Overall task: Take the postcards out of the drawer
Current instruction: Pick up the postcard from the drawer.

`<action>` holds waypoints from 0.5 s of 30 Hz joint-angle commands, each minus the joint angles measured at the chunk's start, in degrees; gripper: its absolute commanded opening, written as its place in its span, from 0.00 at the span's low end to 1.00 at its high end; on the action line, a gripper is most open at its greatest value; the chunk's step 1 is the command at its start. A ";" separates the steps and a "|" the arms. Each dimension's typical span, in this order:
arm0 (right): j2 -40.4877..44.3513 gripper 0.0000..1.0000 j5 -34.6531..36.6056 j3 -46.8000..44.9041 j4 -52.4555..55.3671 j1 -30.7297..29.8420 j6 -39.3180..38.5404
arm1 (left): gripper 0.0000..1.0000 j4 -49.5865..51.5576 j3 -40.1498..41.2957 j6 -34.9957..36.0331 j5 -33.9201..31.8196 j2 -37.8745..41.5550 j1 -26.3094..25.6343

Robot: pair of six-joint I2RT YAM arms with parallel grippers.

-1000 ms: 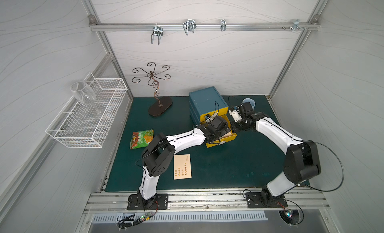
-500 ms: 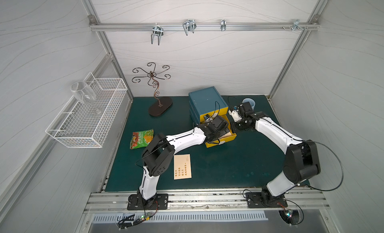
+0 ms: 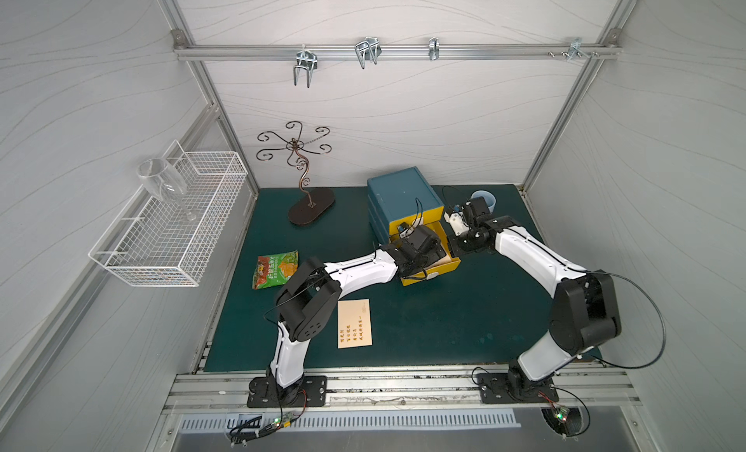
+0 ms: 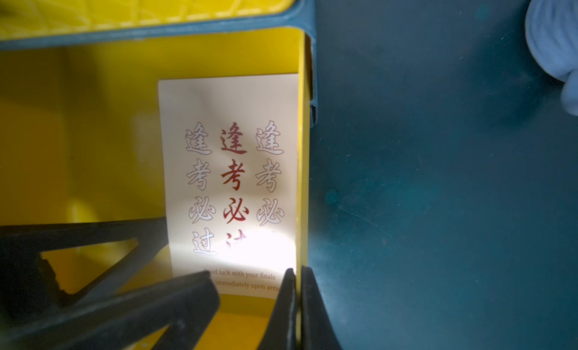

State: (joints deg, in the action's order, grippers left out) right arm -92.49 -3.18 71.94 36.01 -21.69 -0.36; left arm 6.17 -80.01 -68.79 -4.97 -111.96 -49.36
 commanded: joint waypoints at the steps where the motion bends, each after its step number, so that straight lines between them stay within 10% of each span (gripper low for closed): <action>1: -0.38 0.07 -5.69 1.47 1.87 -1.84 0.28 | 0.89 -12.38 4.18 -2.60 4.93 -1.23 0.33; 15: -0.93 0.07 -5.40 1.65 2.10 -1.97 0.36 | 0.85 -32.04 11.19 -7.32 7.21 0.19 1.29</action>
State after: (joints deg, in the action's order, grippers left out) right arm -92.68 -4.16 72.23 36.51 -22.61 -0.38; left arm -18.92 -68.62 -74.39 0.25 -110.78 -48.31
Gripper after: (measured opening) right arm 0.069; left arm 0.855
